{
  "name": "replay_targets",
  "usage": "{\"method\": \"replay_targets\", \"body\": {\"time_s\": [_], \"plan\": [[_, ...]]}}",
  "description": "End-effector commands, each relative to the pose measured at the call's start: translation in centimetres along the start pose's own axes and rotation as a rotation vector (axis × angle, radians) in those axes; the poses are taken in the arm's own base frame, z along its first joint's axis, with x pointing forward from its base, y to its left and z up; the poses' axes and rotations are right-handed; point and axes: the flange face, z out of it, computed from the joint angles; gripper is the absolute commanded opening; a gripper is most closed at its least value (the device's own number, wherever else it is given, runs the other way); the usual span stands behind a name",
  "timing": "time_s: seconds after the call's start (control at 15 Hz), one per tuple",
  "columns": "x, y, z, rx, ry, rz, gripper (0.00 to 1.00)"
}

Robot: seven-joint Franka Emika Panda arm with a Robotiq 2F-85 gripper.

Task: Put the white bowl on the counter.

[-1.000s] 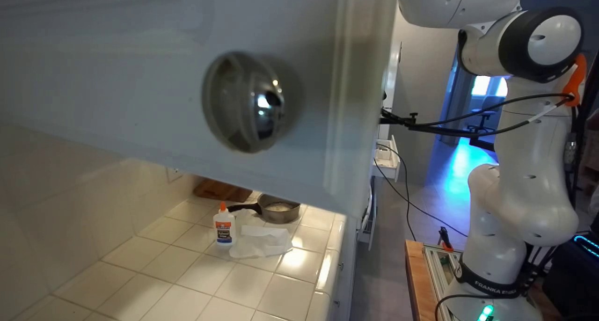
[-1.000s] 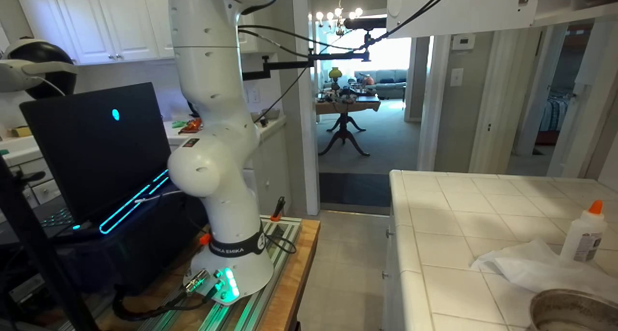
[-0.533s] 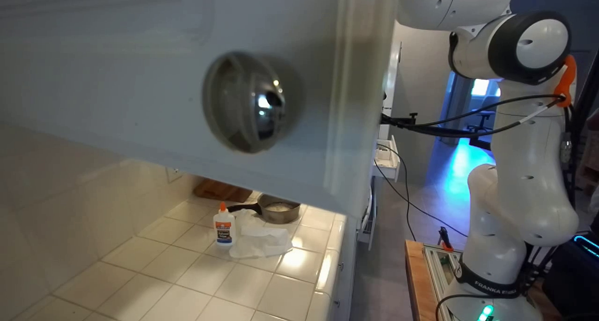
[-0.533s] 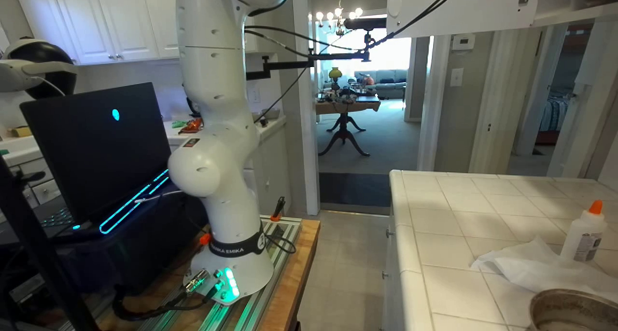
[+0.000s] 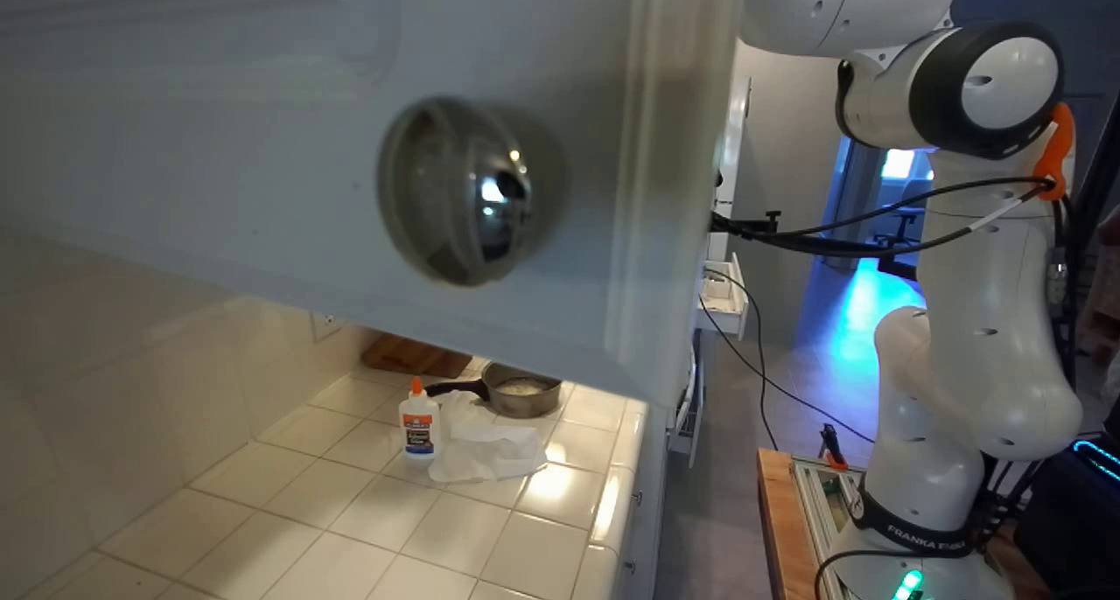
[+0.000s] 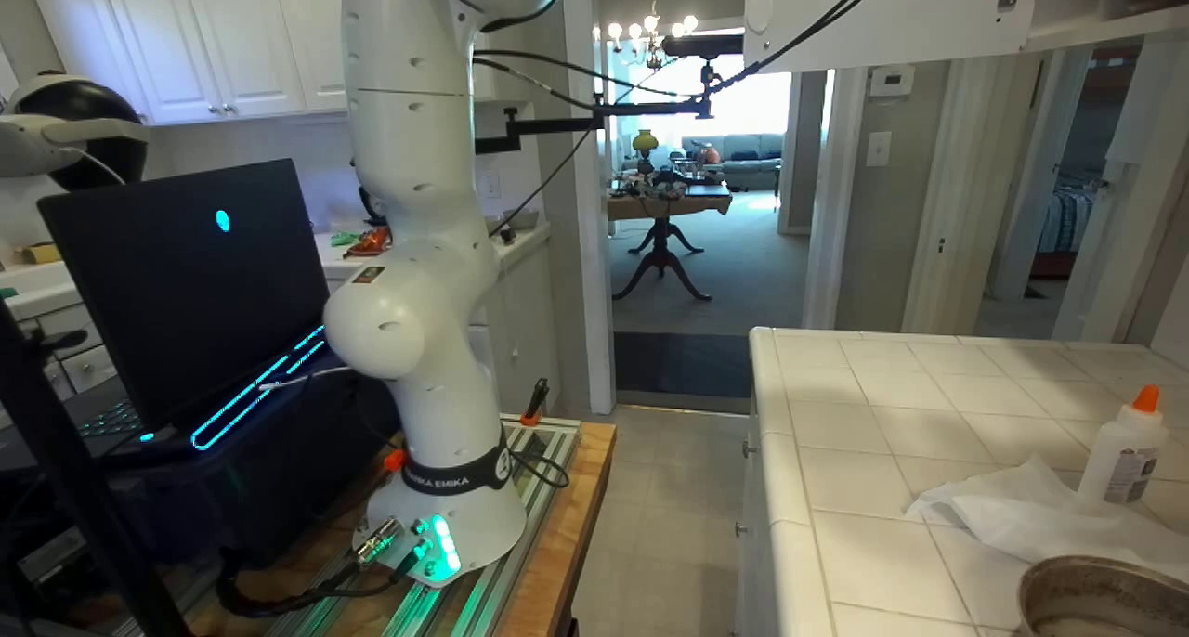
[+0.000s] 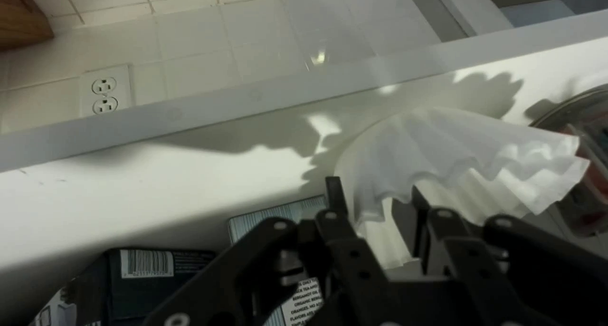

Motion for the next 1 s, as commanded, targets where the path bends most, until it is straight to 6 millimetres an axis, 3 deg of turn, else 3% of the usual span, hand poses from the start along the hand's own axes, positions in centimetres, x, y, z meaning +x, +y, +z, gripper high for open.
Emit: {"method": "replay_targets", "body": {"time_s": [0.0,0.27,0.93], "plan": [[0.5,-0.4,0.5,-0.04,-0.04,0.023,0.04],[0.5,-0.5,0.5,-0.056,-0.057,0.038,0.0],[-0.9,-0.4,-1.8,-0.022,-0.062,0.045,0.0]]}}
